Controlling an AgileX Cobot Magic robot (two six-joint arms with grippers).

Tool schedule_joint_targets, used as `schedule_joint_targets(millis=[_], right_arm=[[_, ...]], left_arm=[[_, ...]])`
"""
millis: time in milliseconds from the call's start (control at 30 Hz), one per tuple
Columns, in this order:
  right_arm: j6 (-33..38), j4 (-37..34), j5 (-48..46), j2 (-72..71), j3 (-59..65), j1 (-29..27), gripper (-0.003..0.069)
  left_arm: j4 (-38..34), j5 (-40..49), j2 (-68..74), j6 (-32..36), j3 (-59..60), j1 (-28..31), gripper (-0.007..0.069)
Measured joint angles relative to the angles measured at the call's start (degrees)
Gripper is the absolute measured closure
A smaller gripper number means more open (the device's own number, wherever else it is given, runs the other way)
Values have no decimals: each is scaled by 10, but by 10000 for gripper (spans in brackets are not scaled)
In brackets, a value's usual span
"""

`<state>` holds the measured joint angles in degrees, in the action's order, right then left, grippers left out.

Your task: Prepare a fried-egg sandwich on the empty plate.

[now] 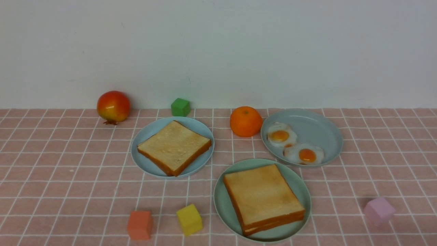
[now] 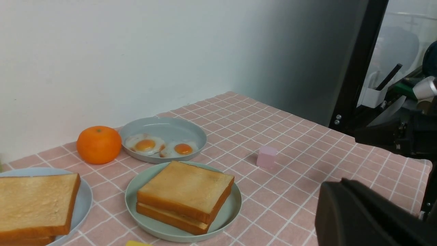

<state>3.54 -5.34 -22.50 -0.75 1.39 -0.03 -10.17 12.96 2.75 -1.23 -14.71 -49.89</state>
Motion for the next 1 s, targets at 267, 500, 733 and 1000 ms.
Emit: schedule_joint_targets(millis=[267, 500, 733, 1000], right_arm=[[-1, 0, 0, 0, 0, 0, 653], [-2, 0, 0, 0, 0, 0, 648], [-2, 0, 0, 0, 0, 0, 643], [-2, 0, 0, 0, 0, 0, 636]], left_arm=[[0, 0, 0, 0, 0, 0, 613], [0, 0, 0, 0, 0, 0, 612], [0, 0, 0, 0, 0, 0, 612], [9, -17, 0, -1, 15, 31, 612]])
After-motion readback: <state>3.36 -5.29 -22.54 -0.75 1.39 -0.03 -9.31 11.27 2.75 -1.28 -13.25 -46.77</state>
